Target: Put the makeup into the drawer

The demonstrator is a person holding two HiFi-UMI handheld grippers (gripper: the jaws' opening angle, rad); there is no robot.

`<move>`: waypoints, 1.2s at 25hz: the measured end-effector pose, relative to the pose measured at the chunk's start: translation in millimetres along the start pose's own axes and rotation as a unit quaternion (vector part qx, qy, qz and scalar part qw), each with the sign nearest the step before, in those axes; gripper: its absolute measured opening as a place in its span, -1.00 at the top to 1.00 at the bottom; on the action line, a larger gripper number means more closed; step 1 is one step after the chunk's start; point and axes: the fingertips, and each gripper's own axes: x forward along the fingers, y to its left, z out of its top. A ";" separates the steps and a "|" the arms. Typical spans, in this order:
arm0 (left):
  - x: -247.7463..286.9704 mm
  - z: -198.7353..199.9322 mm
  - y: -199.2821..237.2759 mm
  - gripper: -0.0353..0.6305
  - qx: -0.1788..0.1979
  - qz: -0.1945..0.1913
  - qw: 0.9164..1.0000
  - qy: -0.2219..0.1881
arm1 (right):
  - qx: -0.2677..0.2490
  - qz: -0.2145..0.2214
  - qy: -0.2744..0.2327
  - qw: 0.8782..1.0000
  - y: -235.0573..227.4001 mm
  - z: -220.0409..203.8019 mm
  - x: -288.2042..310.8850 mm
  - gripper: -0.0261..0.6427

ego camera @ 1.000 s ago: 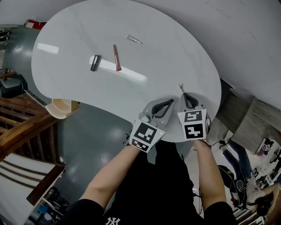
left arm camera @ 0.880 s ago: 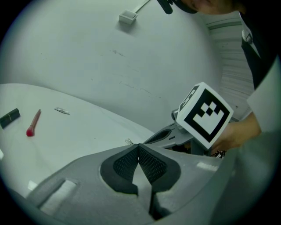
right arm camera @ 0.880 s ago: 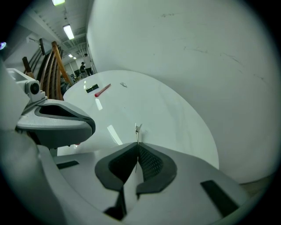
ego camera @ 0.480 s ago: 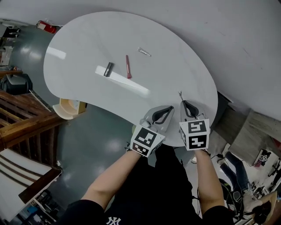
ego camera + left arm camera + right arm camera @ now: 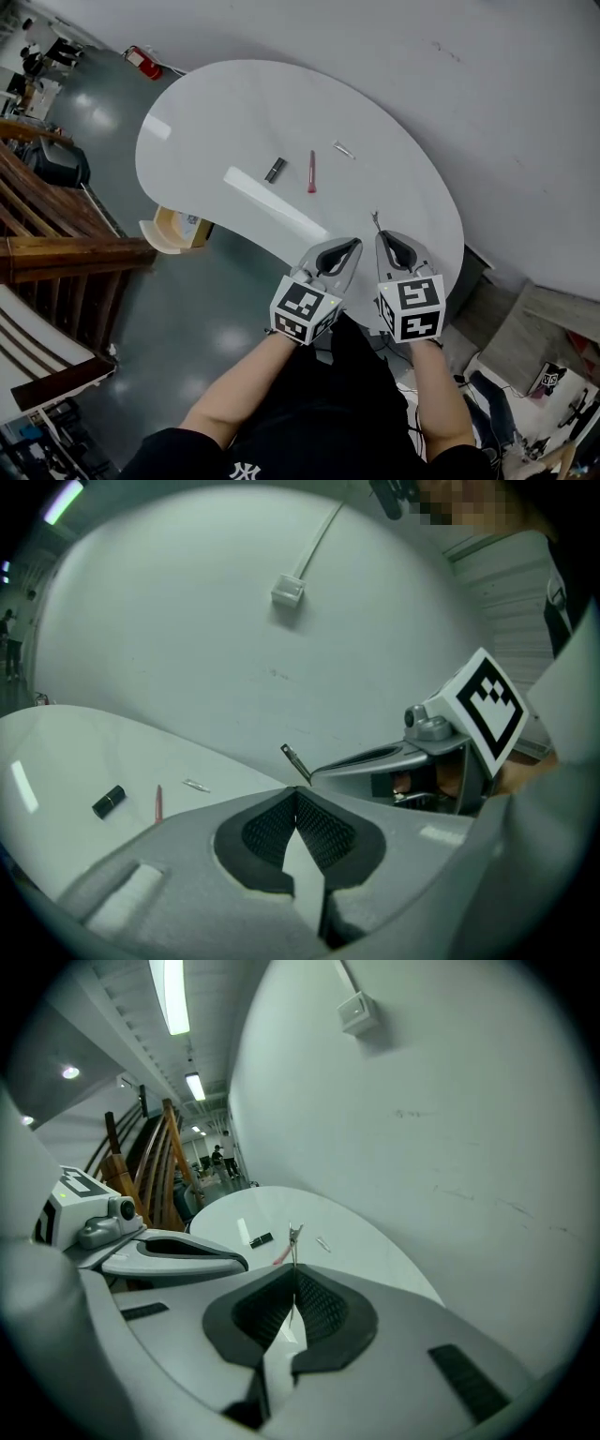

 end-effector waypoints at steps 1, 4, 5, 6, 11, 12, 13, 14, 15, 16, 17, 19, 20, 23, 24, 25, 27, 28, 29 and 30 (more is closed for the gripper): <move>-5.2 5.9 3.1 0.87 0.001 0.005 1.000 -0.006 | -0.005 0.004 -0.006 1.000 5.4 7.3 -1.4 0.87; -20.5 21.6 9.6 0.87 0.008 0.017 1.000 -0.020 | -0.019 0.014 -0.023 0.999 19.9 26.0 -5.1 0.87; -25.7 25.5 10.9 0.87 0.008 0.022 0.999 -0.024 | -0.022 0.018 -0.028 0.999 24.2 30.4 -6.6 0.87; -30.5 28.9 11.5 0.87 0.008 0.026 0.999 -0.028 | -0.024 0.022 -0.032 0.999 28.0 34.2 -8.6 0.87; -51.6 43.1 8.5 0.87 0.008 0.040 0.998 -0.053 | -0.041 0.043 -0.053 0.997 49.2 52.6 -20.0 0.87; -56.2 45.1 8.9 0.87 0.008 0.043 0.997 -0.056 | -0.045 0.049 -0.057 0.996 55.2 56.7 -21.0 0.87; -60.7 46.6 9.9 0.87 0.009 0.048 0.997 -0.059 | -0.048 0.055 -0.062 0.995 61.2 60.6 -21.7 0.87; -65.1 48.2 11.4 0.87 0.010 0.054 0.997 -0.062 | -0.051 0.062 -0.067 0.994 67.1 64.2 -22.3 0.87; -69.6 50.0 13.1 0.87 0.011 0.061 0.996 -0.065 | -0.054 0.069 -0.071 0.994 72.7 67.3 -22.7 0.87; -74.3 52.2 15.1 0.87 0.010 0.068 0.995 -0.069 | -0.057 0.076 -0.075 0.993 78.1 70.1 -22.9 0.87; -79.4 54.5 17.7 0.87 0.009 0.076 0.994 -0.073 | -0.061 0.083 -0.078 0.992 83.6 73.0 -22.6 0.87; -92.2 59.0 25.3 0.87 0.005 0.093 0.992 -0.083 | -0.068 0.096 -0.082 0.990 96.8 79.1 -20.3 0.87; -100.2 60.3 30.5 0.87 0.002 0.102 0.991 -0.087 | -0.072 0.103 -0.084 0.988 105.3 82.5 -18.7 0.87; -125.3 61.3 48.0 0.87 -0.008 0.129 0.987 -0.099 | -0.085 0.124 -0.089 0.985 133.9 91.3 -14.2 0.87; -132.6 61.8 54.1 0.87 -0.011 0.136 0.985 -0.103 | -0.089 0.130 -0.091 0.983 142.6 94.1 -12.4 0.86; -139.4 62.6 60.1 0.87 -0.014 0.141 0.984 -0.107 | -0.093 0.134 -0.093 0.982 150.7 96.8 -10.0 0.87; -152.3 63.3 71.9 0.87 -0.017 0.149 0.982 -0.116 | -0.098 0.140 -0.096 0.981 165.9 102.0 -4.5 0.87; -158.4 63.2 77.9 0.87 -0.019 0.153 0.981 -0.119 | -0.098 0.143 -0.098 0.980 173.2 104.2 -1.5 0.87; -164.4 62.9 84.4 0.87 -0.021 0.155 0.980 -0.122 | -0.098 0.146 -0.099 0.980 180.8 106.4 1.7 0.87; -170.6 62.6 91.6 0.87 -0.022 0.158 0.979 -0.124 | -0.096 0.149 -0.100 0.979 188.9 108.5 5.1 0.87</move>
